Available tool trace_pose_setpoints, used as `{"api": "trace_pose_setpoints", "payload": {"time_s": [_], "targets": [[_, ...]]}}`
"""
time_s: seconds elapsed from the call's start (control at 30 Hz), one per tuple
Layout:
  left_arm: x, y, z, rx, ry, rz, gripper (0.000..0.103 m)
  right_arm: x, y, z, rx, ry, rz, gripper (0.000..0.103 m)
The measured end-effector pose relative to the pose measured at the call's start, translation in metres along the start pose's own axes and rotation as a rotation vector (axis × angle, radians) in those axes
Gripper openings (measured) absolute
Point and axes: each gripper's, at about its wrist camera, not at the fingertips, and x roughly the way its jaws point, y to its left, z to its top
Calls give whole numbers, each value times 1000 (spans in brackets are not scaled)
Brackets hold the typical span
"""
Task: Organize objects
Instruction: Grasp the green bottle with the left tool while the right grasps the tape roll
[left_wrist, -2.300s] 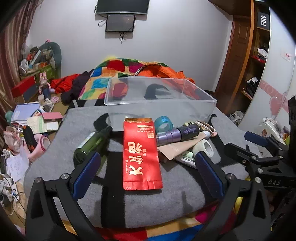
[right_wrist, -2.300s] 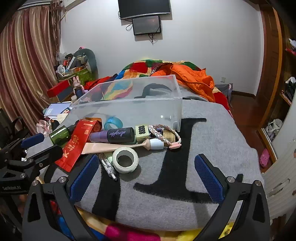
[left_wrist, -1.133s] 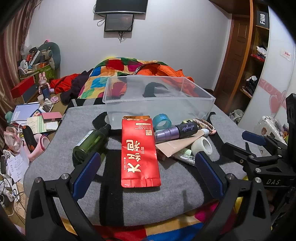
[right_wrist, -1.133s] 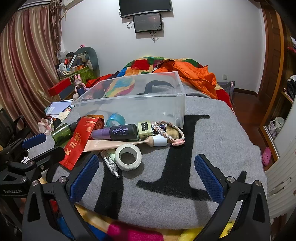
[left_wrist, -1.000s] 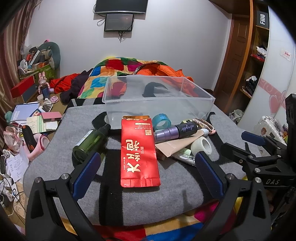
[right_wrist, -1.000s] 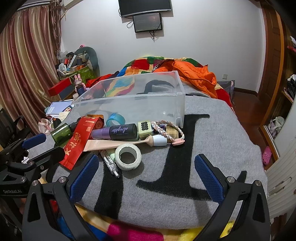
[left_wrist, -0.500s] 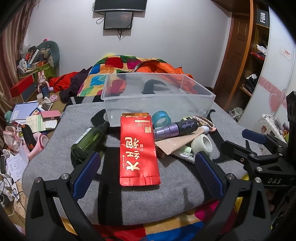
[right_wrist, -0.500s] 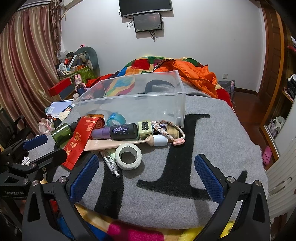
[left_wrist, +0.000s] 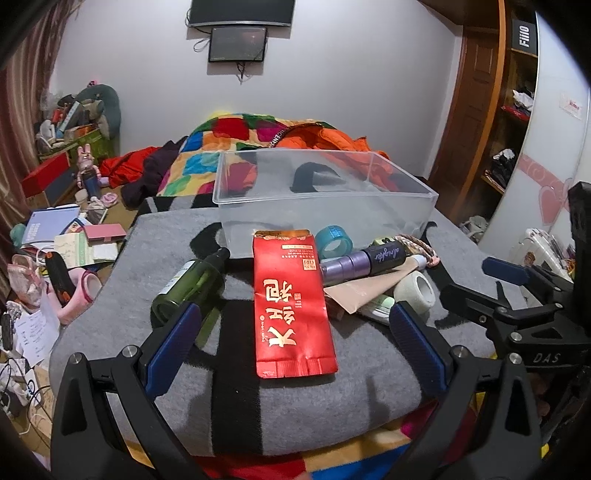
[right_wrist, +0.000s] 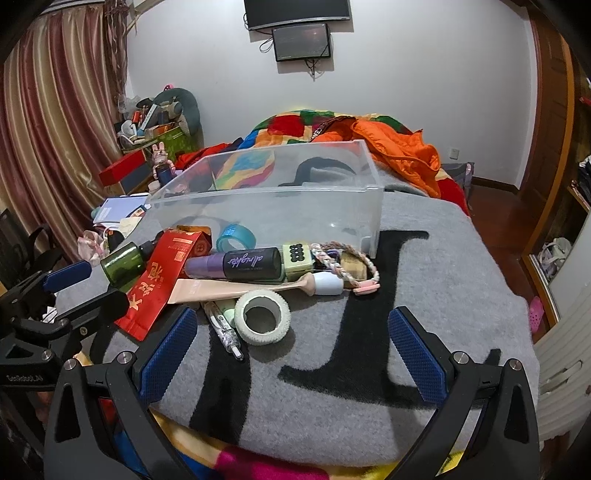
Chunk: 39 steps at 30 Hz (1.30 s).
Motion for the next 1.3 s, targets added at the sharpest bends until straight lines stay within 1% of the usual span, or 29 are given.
{"api": "trace_pose_setpoints", "payload": {"time_s": [0.17, 0.23, 0.3, 0.37, 0.4, 0.43, 0.5, 0.57, 0.67, 0.7, 0.73, 0.77, 0.8, 0.83, 0.87, 0.9, 1.03, 1.1, 1.17, 1.3], "targets": [[3, 16, 6, 2, -4, 11, 103, 13, -3, 1, 14, 38, 16, 103], [7, 26, 9, -12, 4, 9, 103, 16, -4, 1, 15, 38, 12, 102], [10, 39, 12, -31, 4, 26, 103, 17, -5, 1, 10, 32, 4, 101], [14, 49, 14, -39, 6, 51, 95, 19, -4, 0, 0, 33, 1, 101], [16, 53, 14, -39, 15, 63, 86, 21, -4, 0, -3, 37, 1, 100], [20, 57, 15, -41, 27, 74, 82, 22, -5, 0, -4, 41, 4, 98], [28, 66, 15, -54, 40, 87, 80, 26, -6, 0, 2, 57, 16, 91], [36, 72, 16, -60, 53, 98, 77, 30, -6, -1, 10, 73, 41, 86], [46, 77, 16, -54, 61, 110, 76, 34, -4, -1, 10, 89, 74, 85], [50, 77, 16, -53, 66, 114, 75, 35, -4, -1, 6, 88, 80, 83], [54, 77, 16, -53, 71, 116, 73, 36, -2, -1, -1, 88, 83, 80], [57, 78, 15, -53, 77, 119, 71, 37, -1, -2, -6, 90, 83, 74], [61, 80, 15, -55, 85, 121, 67, 38, 0, -2, -8, 92, 82, 68], [63, 81, 14, -58, 90, 122, 62, 40, 0, -2, -6, 96, 84, 65], [66, 82, 14, -61, 94, 125, 60, 41, 0, -2, -2, 102, 86, 61], [67, 83, 13, -64, 96, 125, 56, 42, -1, -2, 2, 106, 87, 57], [70, 82, 11, -66, 101, 119, 41, 45, -3, -3, 19, 111, 111, 48], [68, 79, 10, -61, 96, 127, 41, 43, -3, -4, 13, 109, 115, 39], [64, 77, 9, -54, 91, 133, 41, 41, 0, -4, -3, 108, 116, 36], [52, 74, 5, -59, 84, 126, 41, 36, 1, -4, -13, 96, 99, 36]]}}
